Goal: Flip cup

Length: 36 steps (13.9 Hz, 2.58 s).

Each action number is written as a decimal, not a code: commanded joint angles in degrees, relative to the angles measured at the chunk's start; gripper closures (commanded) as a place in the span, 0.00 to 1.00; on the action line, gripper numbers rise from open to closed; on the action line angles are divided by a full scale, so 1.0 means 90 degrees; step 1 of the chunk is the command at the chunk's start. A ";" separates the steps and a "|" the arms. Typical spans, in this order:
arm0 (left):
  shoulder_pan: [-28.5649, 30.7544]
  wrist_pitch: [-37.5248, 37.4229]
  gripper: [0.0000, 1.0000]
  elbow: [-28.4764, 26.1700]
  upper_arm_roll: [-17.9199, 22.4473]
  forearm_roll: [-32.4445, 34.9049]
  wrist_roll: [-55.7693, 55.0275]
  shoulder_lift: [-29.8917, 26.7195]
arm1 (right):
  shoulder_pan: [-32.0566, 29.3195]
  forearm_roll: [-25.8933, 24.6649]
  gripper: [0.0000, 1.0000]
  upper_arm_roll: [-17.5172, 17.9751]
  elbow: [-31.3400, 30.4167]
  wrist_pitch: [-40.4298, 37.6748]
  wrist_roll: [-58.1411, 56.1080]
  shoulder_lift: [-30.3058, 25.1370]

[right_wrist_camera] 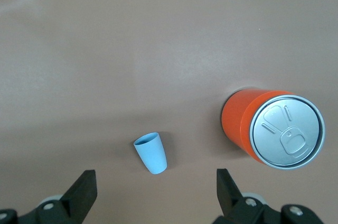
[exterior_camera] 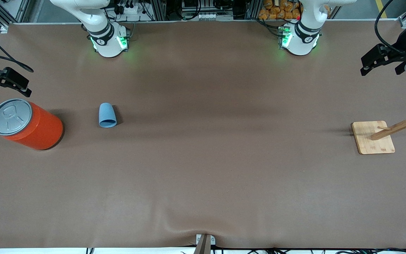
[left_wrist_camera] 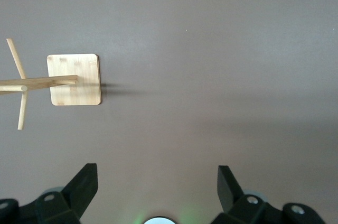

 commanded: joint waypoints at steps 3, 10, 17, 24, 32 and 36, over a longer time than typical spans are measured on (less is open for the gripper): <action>0.0057 0.0003 0.00 0.0047 -0.0021 -0.0070 0.0026 -0.0013 | -0.0081 0.0073 0.00 0.0028 0.0167 -0.0104 -0.0101 0.0072; 0.0047 -0.0007 0.00 0.0076 0.0008 -0.0099 0.0095 0.0075 | -0.0091 0.0073 0.00 0.0028 0.0167 -0.0250 -0.0101 0.0140; 0.0067 0.0003 0.00 0.0047 0.0018 -0.0333 0.0104 0.0075 | 0.0124 0.0072 0.00 0.0067 -0.0914 -0.0711 -0.0140 0.0325; 0.0145 0.0022 0.00 0.0027 0.0018 -0.0343 0.0114 0.0075 | 0.0056 0.0726 0.00 0.0048 -0.3218 0.1211 -0.0101 0.0248; 0.0145 0.0022 0.00 0.0017 0.0018 -0.0343 0.0114 0.0085 | 0.0134 0.0727 0.00 0.0058 -0.4978 0.3497 -0.0842 0.0296; 0.0145 0.0032 0.00 -0.0012 0.0018 -0.0343 0.0114 0.0085 | 0.0358 0.0727 0.00 0.0058 -0.5507 0.4436 -0.0990 0.0559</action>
